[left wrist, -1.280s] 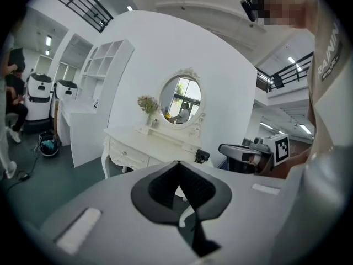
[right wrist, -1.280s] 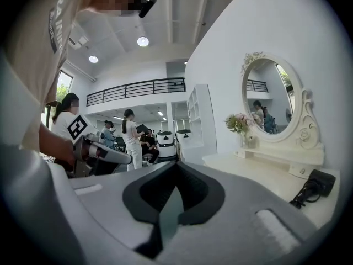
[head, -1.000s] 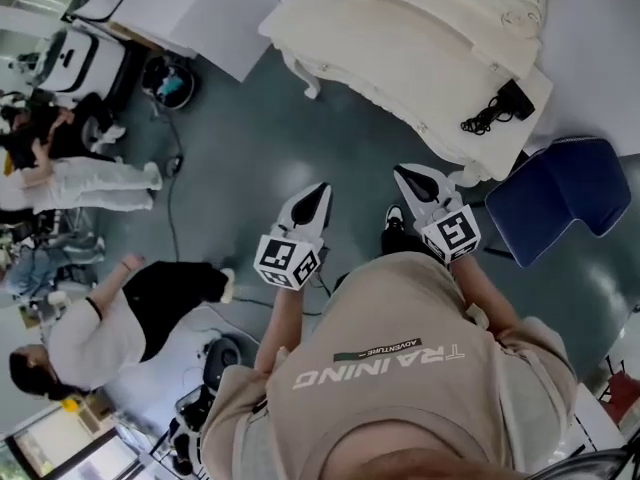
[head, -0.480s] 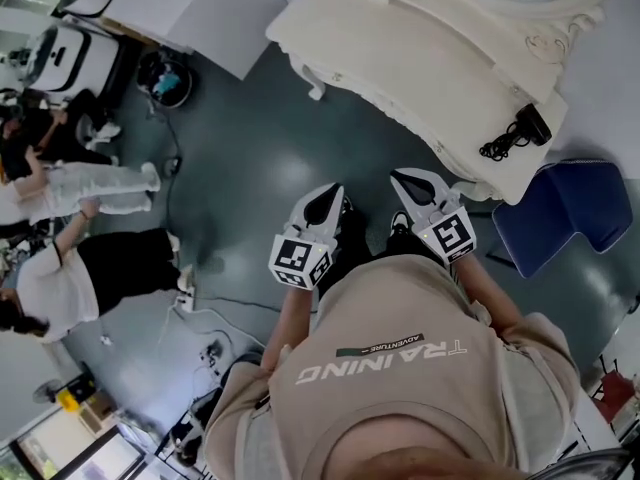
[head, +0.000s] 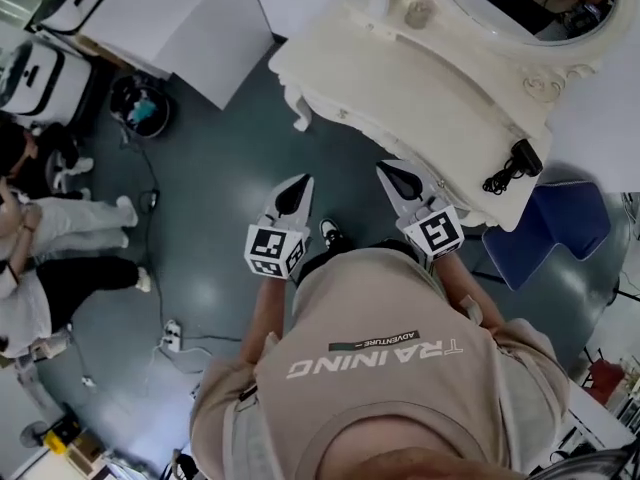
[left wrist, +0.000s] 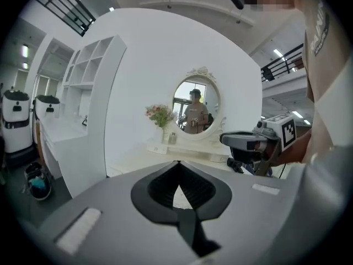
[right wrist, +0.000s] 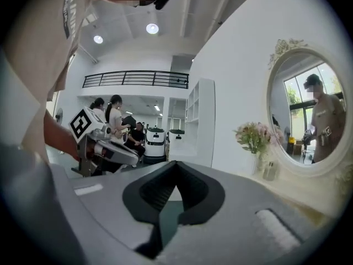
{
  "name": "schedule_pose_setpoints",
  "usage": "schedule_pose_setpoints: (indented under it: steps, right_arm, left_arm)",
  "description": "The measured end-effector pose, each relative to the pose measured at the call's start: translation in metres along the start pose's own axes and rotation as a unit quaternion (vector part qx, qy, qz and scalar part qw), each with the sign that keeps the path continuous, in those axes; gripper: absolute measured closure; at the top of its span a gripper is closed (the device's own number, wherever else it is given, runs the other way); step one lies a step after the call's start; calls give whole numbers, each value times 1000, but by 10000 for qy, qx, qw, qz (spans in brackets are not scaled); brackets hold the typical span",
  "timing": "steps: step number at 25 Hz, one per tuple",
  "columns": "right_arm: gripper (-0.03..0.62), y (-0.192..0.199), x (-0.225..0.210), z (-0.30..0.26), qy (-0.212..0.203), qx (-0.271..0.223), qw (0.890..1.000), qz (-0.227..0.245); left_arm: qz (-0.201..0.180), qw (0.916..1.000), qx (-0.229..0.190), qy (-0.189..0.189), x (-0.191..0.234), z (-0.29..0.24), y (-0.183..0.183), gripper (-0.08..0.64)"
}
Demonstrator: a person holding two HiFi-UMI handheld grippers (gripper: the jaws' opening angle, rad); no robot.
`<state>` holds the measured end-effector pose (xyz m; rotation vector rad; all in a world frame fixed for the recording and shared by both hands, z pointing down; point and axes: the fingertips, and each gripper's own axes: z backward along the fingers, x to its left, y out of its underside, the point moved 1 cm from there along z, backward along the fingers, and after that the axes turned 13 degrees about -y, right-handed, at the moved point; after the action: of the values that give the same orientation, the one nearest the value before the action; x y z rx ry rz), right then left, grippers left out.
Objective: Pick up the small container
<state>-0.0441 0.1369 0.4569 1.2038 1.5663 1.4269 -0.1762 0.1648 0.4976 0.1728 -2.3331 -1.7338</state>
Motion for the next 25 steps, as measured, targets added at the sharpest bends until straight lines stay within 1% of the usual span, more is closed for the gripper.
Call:
schedule_pose_setpoints:
  steps: [3, 5, 7, 11, 14, 16, 19, 22, 25]
  right_arm:
    - [589, 3, -2, -20, 204, 25, 9994, -277]
    - [589, 3, -5, -27, 364, 104, 9988, -313]
    - [589, 5, -8, -31, 470, 177, 9982, -337]
    - [589, 19, -17, -31, 640, 449, 9955, -538]
    - [589, 34, -31, -33, 738, 522, 9934, -713]
    - [589, 39, -43, -39, 775, 463, 9926, -812]
    - [589, 39, -66, -58, 743, 281, 9929, -887]
    - [589, 36, -96, -82, 647, 139, 9942, -853]
    - [589, 25, -130, -99, 620, -100, 9956, -695]
  left_arm:
    - [-388, 9991, -24, 144, 12, -11, -3, 545]
    - [-449, 9987, -19, 260, 18, -19, -4, 545]
    - [-357, 9987, 11, 359, 27, -27, -2, 545]
    - [44, 9989, 89, 454, 45, -45, 1, 545]
    - [50, 9989, 167, 438, 55, -60, 4, 545]
    - [6, 9988, 257, 412, 60, -69, 4, 545]
    - [-2, 9986, 391, 363, 68, -82, -8, 545]
    - [-107, 9981, 513, 322, 78, -101, -20, 545]
    - [-251, 9971, 646, 324, 89, -128, -32, 545]
